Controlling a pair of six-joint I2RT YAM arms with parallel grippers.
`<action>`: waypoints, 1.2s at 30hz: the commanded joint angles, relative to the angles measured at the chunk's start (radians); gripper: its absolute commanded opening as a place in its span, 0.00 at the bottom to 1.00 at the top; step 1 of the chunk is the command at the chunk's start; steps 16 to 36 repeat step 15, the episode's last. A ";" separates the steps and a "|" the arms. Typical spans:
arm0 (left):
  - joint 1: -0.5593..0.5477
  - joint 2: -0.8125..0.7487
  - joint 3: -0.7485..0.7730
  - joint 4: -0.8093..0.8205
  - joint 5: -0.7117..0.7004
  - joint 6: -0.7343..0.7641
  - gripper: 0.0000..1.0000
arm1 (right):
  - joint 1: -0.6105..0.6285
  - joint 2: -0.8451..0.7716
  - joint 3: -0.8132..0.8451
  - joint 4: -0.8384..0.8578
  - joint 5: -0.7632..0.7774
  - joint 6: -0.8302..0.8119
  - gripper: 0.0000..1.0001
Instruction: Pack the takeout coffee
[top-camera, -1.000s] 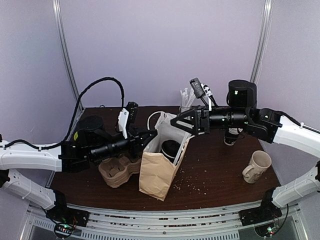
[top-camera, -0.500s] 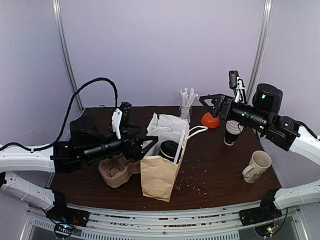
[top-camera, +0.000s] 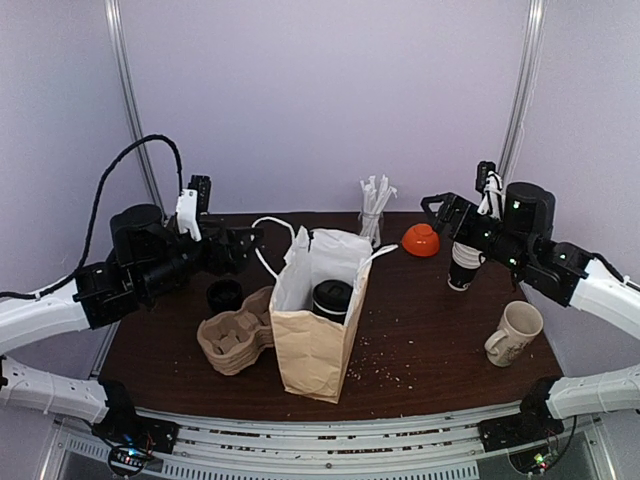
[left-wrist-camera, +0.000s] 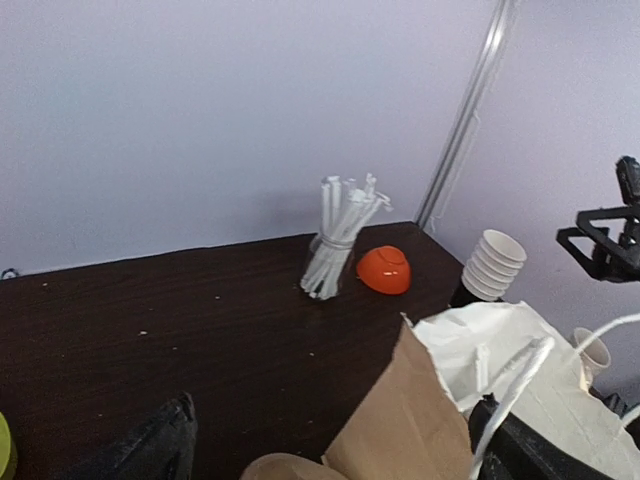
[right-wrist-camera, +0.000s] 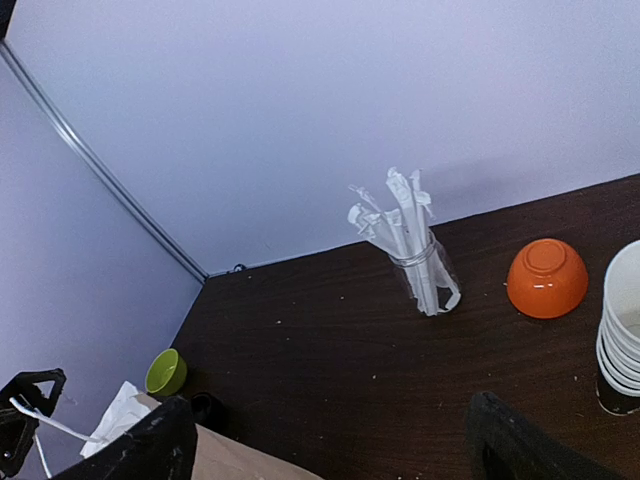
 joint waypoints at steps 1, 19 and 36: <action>0.163 0.002 0.060 -0.044 0.046 -0.055 0.98 | -0.024 0.034 0.044 -0.105 0.163 0.013 0.98; 0.344 0.095 0.141 -0.189 0.022 -0.149 0.98 | -0.081 -0.034 0.006 -0.136 0.491 -0.022 1.00; 0.344 0.095 0.141 -0.189 0.022 -0.149 0.98 | -0.081 -0.034 0.006 -0.136 0.491 -0.022 1.00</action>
